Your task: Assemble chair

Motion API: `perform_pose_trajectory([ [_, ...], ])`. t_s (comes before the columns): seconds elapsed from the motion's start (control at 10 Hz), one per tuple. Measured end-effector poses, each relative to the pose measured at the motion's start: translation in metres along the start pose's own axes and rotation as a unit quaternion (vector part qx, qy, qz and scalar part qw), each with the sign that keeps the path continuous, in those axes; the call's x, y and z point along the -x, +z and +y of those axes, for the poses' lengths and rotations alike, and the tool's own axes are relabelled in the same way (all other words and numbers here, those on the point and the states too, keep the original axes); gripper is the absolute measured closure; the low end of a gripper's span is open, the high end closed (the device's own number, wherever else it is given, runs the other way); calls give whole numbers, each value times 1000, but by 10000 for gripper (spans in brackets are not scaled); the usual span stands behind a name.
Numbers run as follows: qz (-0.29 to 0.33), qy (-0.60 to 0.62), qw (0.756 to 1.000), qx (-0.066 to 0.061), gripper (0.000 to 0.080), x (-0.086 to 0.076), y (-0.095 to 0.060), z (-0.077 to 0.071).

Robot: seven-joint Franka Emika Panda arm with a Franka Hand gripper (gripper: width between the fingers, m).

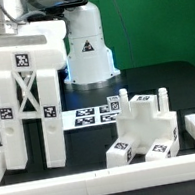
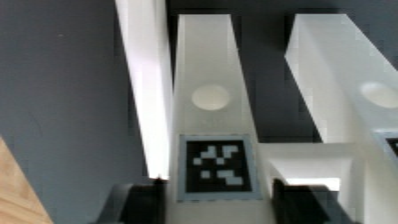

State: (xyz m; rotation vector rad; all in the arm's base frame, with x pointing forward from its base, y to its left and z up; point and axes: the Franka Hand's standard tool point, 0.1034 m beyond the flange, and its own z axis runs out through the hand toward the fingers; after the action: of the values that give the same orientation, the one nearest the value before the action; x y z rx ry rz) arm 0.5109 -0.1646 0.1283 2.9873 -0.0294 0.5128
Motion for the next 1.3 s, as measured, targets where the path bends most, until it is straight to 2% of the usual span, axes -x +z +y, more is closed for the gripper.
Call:
perform_pose_trajectory([
  [0.5,3,-14,1000,-13,515,-7,0,-26],
  [0.7,0,-14,1000,-6,515,0,4,-11],
  [1.0,-1,-11,1000,-6,514,0,5,-10],
  [1.1,-1,-11,1000,-6,315,1,5,-10],
  [1.2,-2,-11,1000,-6,315,1,5,-10],
  [1.3,-2,-11,1000,-6,187,1,6,-10],
])
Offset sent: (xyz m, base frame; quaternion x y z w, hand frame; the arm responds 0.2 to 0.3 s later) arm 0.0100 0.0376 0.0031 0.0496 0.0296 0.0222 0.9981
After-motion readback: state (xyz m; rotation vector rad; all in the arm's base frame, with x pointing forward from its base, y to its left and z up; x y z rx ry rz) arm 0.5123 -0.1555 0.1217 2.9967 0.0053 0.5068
